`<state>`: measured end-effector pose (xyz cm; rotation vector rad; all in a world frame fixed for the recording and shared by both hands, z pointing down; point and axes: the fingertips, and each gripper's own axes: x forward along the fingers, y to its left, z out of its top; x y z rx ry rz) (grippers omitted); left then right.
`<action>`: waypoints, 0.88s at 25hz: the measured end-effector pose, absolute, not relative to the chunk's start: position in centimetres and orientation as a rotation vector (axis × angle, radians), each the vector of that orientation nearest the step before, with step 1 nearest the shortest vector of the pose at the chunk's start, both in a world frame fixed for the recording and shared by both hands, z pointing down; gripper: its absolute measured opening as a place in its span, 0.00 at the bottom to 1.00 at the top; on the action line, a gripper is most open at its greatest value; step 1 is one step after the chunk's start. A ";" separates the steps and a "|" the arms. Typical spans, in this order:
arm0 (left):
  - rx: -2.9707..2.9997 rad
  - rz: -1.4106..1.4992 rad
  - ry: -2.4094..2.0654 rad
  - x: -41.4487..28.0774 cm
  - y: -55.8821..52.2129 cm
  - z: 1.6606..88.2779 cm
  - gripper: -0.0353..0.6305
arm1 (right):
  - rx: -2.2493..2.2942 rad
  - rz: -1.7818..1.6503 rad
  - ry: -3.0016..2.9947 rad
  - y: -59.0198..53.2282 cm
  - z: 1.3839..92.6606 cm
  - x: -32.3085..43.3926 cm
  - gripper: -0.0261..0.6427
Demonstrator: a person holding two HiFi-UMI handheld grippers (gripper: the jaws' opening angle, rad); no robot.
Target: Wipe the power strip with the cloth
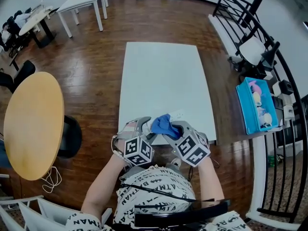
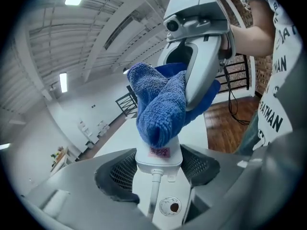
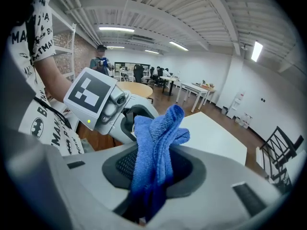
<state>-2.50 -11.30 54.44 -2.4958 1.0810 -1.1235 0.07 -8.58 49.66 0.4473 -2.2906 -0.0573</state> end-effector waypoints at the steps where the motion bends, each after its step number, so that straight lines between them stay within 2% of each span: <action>1: -2.497 -1.124 1.078 -2.3 -11.3 54.5 0.48 | 0.429 -0.063 -2.292 -8.2 49.7 -0.4 0.24; 10: -2.496 -1.090 1.072 -2.2 -10.6 53.8 0.48 | 0.374 -0.137 -2.263 -7.6 50.0 -2.1 0.25; 22: -2.577 -1.005 1.135 -2.8 -10.3 53.1 0.48 | 0.668 -0.089 -2.123 -14.0 50.3 7.0 0.25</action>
